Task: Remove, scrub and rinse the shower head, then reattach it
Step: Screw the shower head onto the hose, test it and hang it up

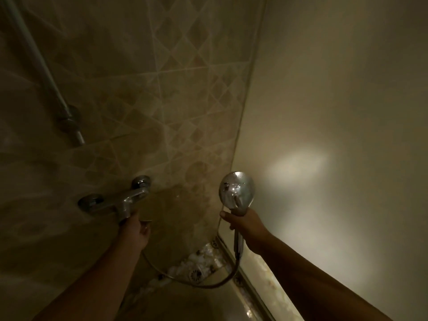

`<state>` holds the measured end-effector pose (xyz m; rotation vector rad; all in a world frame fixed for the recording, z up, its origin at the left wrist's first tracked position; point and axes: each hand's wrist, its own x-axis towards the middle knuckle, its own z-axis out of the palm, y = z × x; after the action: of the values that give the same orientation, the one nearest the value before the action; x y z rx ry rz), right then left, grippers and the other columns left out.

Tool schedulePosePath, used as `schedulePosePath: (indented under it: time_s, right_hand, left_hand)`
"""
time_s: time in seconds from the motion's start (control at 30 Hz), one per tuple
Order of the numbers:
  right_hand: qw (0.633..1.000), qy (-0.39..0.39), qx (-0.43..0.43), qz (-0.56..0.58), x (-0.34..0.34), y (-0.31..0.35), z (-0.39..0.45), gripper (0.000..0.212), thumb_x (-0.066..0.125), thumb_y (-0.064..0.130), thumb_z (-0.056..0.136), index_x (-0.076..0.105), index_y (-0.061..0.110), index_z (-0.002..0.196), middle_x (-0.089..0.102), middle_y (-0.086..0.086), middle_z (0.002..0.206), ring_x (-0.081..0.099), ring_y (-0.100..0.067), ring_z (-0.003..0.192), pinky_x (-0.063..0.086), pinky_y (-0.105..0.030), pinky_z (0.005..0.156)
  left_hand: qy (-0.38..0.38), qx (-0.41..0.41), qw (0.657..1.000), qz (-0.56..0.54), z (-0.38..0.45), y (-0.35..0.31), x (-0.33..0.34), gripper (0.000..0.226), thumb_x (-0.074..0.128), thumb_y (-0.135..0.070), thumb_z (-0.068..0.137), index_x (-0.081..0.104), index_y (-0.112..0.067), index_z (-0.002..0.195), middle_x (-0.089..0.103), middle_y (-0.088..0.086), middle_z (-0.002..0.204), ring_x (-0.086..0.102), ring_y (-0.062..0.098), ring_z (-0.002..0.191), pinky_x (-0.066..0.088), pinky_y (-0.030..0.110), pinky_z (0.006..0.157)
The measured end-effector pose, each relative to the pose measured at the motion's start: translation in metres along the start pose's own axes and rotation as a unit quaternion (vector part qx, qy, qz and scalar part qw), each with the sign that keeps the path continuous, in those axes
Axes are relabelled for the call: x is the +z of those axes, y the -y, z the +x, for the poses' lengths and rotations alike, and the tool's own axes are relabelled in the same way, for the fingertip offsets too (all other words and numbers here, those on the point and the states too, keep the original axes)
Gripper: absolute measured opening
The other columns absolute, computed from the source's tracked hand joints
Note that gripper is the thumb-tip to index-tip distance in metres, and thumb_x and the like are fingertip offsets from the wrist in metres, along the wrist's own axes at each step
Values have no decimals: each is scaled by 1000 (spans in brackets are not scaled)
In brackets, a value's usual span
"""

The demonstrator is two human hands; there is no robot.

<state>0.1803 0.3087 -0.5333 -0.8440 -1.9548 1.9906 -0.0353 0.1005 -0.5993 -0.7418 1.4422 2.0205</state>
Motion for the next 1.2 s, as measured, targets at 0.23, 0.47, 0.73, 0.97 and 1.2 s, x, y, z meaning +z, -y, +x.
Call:
schedulePosePath:
  time_s: [0.23, 0.47, 0.73, 0.97, 1.2]
  right_hand:
    - [995, -69, 53, -49, -1, -16, 5, 18, 71, 7, 79, 60, 14, 66, 57, 3, 55, 54, -13, 52, 45, -24, 51]
    - [995, -45, 74, -40, -15, -32, 13, 7, 68, 3, 80, 61, 5, 78, 59, -4, 68, 57, -15, 60, 46, -27, 56]
    - [994, -36, 92, -48, -29, -52, 23, 9, 73, 15, 81, 65, 20, 84, 63, 0, 74, 59, -14, 70, 47, -28, 61]
    - [988, -19, 126, -91, -27, -60, 15, 28, 71, 14, 82, 62, 17, 108, 57, 3, 71, 52, -10, 58, 37, -20, 46]
    - [988, -25, 126, -88, -28, -63, 16, 28, 68, 10, 83, 61, 20, 108, 56, 4, 71, 50, -5, 47, 36, -17, 38]
  left_hand:
    - [-26, 72, 996, 43, 10, 13, -2, 48, 44, -26, 101, 39, -2, 143, 45, 20, 146, 47, 32, 132, 47, 27, 85]
    - [-27, 40, 998, -32, 9, 10, -1, 41, 52, -25, 98, 46, -12, 136, 51, 15, 141, 50, 29, 127, 45, 37, 90]
    - [-13, 16, 1000, -13, 19, 15, -12, 26, 51, -21, 100, 57, -11, 123, 46, 11, 146, 50, 25, 128, 40, 36, 93]
    - [-11, 11, 1000, 4, 17, 12, -9, 41, 48, -18, 101, 43, -6, 139, 49, 17, 143, 48, 31, 131, 43, 42, 95]
    - [-29, 8, 999, -11, 14, 11, 0, 40, 46, -18, 101, 43, -5, 139, 48, 17, 144, 48, 31, 131, 42, 39, 95]
